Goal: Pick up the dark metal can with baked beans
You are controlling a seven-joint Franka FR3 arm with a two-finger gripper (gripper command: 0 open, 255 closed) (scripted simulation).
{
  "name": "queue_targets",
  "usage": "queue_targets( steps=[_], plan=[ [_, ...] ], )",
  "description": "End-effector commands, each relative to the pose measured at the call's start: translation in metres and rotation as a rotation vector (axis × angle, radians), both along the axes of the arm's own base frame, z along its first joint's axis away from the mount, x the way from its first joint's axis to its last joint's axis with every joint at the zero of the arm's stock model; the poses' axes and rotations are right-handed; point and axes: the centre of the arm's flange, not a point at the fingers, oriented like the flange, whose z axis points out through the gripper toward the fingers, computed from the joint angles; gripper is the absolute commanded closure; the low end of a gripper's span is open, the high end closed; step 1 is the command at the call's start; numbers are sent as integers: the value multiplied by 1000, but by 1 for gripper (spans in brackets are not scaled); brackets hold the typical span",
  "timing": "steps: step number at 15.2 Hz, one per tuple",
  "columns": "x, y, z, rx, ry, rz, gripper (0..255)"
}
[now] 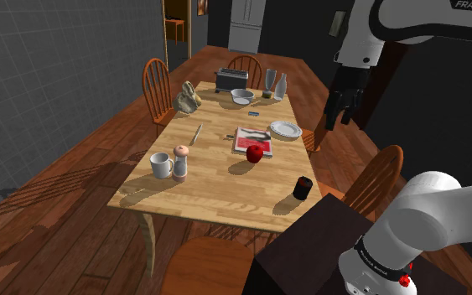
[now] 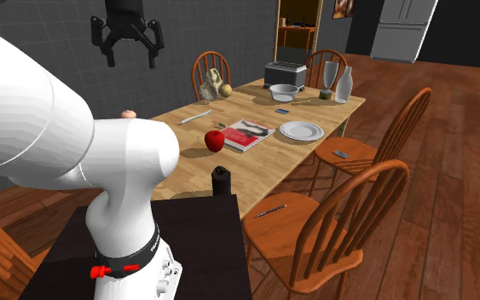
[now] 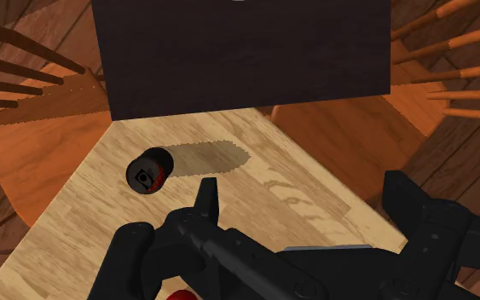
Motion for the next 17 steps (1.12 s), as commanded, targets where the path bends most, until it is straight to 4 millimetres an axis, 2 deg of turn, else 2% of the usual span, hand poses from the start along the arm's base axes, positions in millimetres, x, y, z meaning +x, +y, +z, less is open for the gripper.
queue_targets(
  steps=[1,17],
  plan=[
    [0,0,0,0,0,0,0],
    [9,-94,-184,-18,-74,140,0]
  ],
)
